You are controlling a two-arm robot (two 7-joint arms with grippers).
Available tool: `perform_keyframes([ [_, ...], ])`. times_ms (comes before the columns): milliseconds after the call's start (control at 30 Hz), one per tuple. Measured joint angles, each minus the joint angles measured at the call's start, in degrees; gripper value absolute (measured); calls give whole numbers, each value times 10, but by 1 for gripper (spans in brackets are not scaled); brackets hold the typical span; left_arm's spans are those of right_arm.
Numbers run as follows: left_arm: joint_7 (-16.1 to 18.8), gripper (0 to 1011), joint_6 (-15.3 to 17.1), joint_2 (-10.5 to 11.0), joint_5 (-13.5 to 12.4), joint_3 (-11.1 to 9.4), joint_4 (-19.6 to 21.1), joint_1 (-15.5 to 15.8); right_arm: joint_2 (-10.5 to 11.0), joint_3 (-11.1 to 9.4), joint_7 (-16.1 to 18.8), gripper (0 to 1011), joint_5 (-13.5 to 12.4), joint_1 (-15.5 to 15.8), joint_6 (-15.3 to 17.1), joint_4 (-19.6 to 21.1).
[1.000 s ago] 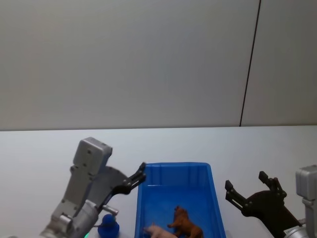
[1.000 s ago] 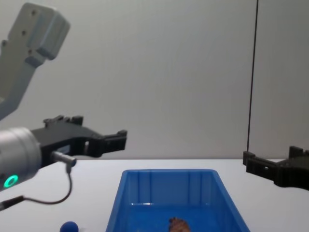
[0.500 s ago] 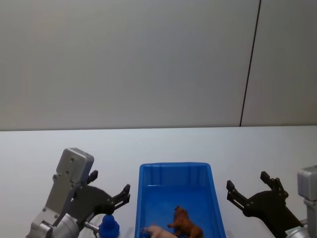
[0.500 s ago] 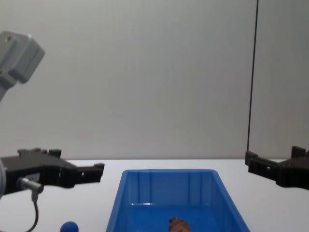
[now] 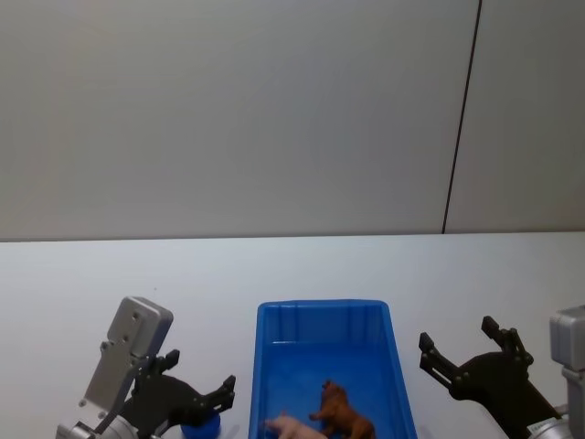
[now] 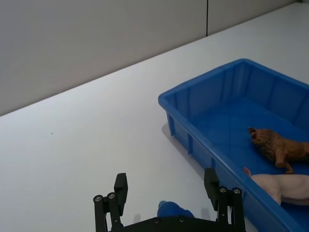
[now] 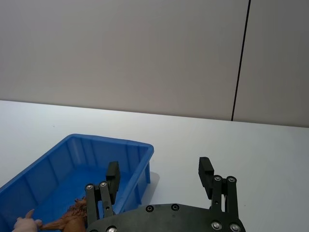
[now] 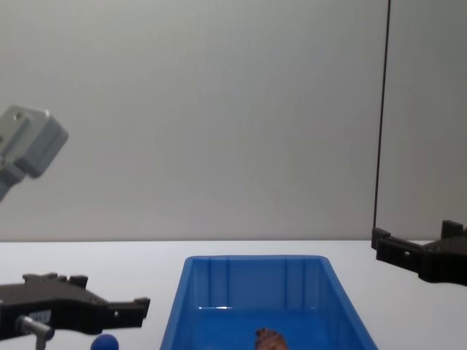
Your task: Pick up the two dolls from the table and place them into the box.
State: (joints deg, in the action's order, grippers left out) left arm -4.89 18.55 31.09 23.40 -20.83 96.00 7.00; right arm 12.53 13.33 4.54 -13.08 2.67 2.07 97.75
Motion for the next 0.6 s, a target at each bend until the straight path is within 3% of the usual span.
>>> perform_keyframes([
  [367,-22,998,6,-11,-11,-3,-43,11,0,0,0,1001,0,0,0,0],
  [600,-35,863,10,-17,-18,-5,-65,17,0,0,0,1001,0,0,0,0],
])
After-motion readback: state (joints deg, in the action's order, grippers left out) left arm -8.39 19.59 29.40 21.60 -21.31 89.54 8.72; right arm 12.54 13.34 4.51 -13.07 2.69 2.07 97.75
